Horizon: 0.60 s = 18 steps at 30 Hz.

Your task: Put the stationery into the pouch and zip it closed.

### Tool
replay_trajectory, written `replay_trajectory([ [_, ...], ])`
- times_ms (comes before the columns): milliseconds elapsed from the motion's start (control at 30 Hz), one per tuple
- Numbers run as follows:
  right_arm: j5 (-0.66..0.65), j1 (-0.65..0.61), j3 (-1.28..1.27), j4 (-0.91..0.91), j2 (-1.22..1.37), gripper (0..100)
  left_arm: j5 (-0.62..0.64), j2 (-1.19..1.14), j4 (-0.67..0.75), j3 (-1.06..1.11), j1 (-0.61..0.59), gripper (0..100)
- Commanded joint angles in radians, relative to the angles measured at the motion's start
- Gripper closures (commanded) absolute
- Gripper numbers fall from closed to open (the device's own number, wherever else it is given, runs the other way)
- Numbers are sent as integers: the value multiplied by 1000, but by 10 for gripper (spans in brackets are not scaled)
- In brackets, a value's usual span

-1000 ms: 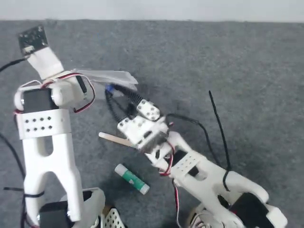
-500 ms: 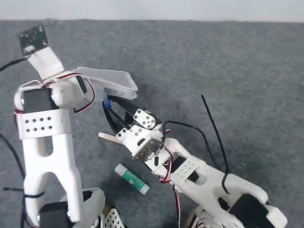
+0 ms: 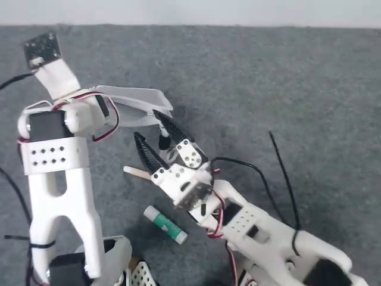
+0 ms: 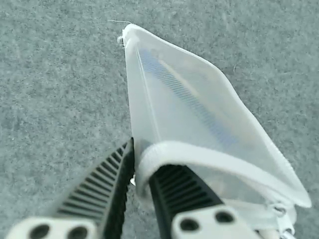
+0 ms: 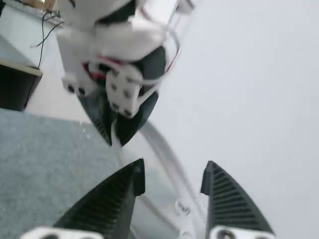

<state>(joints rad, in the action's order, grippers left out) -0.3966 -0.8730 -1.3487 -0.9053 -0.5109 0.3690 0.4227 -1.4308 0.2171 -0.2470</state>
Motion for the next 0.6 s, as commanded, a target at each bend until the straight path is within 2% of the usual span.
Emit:
replay_trajectory([
  [0,-17,-4,-9,143,-216,850,-6,48,6,-39,0,990],
  [100,11,2,-6,317,-337,853,-6,48,18,-39,-34,990],
  [400,334,102,164,872,-495,851,-5,48,41,-39,-147,990],
  [567,377,110,256,1099,-495,852,-3,48,41,-39,-210,990],
])
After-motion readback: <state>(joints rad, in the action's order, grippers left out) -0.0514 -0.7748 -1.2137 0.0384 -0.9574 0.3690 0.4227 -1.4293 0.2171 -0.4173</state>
